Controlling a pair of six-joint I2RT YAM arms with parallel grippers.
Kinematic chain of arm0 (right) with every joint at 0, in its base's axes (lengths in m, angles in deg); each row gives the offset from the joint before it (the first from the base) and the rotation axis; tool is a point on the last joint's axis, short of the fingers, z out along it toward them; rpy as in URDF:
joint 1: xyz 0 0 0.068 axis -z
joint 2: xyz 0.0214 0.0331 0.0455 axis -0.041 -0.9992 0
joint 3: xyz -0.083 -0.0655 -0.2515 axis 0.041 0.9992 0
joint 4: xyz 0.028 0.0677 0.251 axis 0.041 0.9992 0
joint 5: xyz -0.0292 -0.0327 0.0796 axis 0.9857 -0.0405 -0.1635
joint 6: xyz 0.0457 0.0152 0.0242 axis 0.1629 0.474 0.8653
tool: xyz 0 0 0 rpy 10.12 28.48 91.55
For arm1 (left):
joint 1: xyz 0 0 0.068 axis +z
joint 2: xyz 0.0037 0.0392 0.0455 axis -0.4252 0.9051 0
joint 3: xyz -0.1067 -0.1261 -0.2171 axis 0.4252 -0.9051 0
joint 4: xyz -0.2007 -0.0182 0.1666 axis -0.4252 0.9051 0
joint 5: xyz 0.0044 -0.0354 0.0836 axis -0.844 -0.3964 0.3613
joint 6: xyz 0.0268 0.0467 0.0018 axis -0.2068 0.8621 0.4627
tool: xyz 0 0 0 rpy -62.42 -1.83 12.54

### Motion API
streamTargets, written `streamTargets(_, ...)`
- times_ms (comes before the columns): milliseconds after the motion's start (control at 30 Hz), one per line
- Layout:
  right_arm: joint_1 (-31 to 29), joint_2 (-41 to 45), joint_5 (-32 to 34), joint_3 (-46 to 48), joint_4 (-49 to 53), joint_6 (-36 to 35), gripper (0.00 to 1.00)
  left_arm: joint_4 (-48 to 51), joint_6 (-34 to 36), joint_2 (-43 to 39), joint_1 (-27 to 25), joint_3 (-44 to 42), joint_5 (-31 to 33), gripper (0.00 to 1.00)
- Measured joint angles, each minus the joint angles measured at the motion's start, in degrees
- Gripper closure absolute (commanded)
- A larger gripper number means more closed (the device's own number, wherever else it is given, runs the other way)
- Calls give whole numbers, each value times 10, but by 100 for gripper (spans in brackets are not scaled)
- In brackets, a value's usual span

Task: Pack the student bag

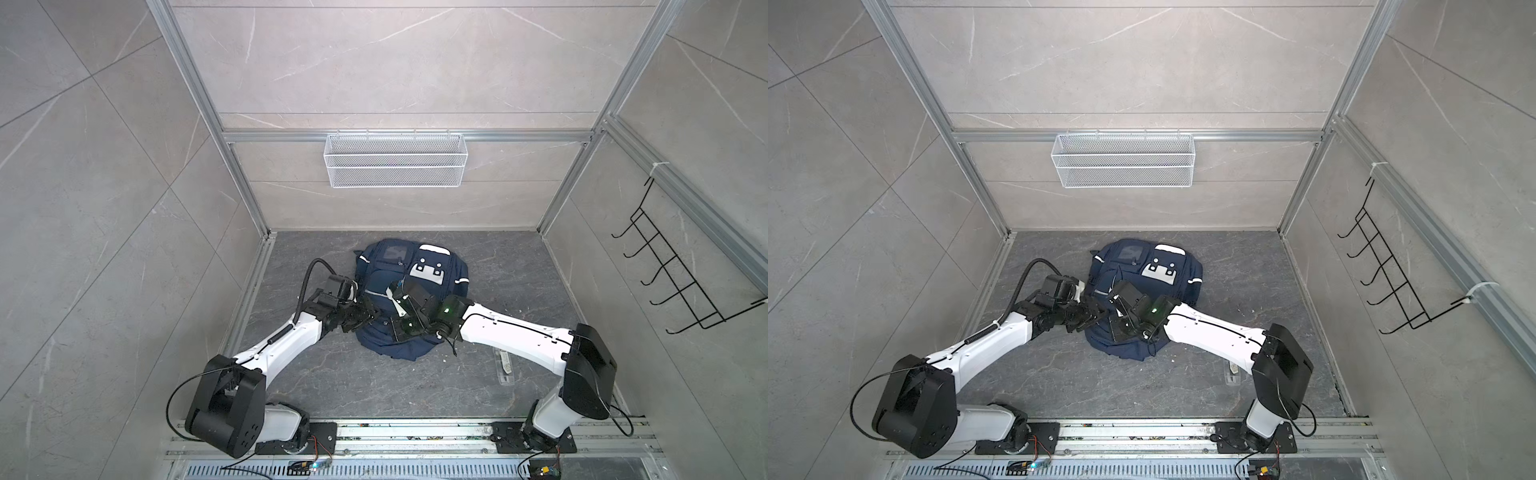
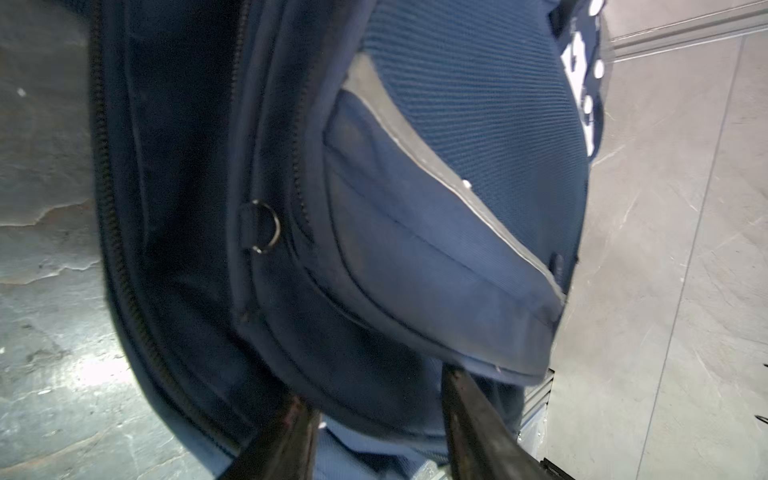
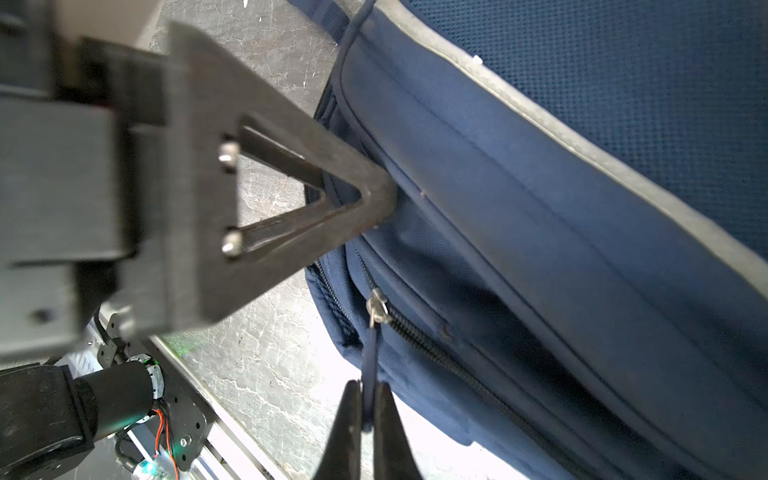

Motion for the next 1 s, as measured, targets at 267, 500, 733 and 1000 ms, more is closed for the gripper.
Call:
streamTargets(267, 0, 0, 7, 2, 7, 0, 100, 9, -9, 24, 1, 17, 5, 100)
streamTargets(500, 1, 31, 24, 46, -3, 0, 100, 34, 2, 25, 11, 40, 14, 100)
streamTargets(733, 52, 101, 24, 134, -5, -2, 100, 43, 25, 24, 56, 40, 5, 100)
streamTargets(1000, 73, 144, 3, 152, -5, -13, 100, 47, 42, 37, 75, 50, -23, 100)
